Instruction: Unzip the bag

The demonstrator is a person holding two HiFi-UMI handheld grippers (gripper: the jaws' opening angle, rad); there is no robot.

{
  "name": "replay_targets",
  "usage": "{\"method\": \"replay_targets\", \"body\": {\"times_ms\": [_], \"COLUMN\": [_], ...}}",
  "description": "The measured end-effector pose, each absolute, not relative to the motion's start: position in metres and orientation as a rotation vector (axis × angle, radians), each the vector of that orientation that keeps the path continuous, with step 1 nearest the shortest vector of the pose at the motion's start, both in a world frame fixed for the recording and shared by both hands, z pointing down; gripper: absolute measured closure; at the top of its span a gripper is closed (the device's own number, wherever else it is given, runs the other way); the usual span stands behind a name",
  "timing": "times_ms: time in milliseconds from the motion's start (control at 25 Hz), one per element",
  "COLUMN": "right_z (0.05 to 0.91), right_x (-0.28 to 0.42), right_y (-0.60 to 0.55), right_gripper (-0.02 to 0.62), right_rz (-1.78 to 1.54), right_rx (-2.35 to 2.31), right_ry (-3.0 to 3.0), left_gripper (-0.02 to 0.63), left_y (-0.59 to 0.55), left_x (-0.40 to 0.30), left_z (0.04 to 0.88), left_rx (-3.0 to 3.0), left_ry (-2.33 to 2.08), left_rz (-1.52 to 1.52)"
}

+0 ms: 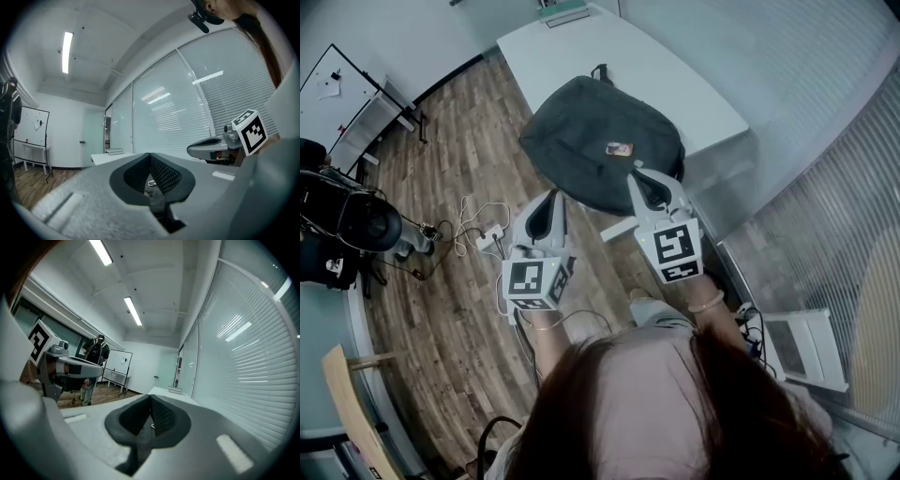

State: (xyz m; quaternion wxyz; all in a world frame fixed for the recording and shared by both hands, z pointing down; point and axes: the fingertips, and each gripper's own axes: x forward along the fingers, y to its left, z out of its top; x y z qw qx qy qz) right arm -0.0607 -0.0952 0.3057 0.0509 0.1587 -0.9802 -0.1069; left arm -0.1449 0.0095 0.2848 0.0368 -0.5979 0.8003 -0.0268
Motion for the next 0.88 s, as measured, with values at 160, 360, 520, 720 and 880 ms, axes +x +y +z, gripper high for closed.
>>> {"method": "replay_targets", "body": {"times_ms": [160,360,520,720,880], "right_z": [0.311,0.314,0.315,0.321,0.321], "right_x": [-0.063,-0.065,-0.067,-0.068,-0.067], "right_y": [-0.1,-0.103,-0.102,-0.106,-0.105], "right_gripper": [0.592,0.592,0.592,0.592,0.592], "right_rz": [-0.324,-0.235,-0.231,-0.263,-0.213], "right_rx": [0.484,0.467,0.431,0.458,0.448], "right_ry": [-2.966,-2.966,-2.969,-2.938,-2.951], "left_gripper": [0.597,0.596,0.597,0.597,0.597], "left_y": [-0.002,-0.014,-0.021,-0.029,-0.029], "left_x": [-0.148,-0.15,-0.152,-0.153,-0.153], "left_z": [0.289,0.29,0.292,0.294,0.292], "left_rx": [-1.852,-1.876,-1.894,-1.91,-1.918], "left_ry": [2.457,2.438,2.428,2.412,2.401], "left_rz": [-0.074,-0.076,-0.081,-0.083,-0.084]}}
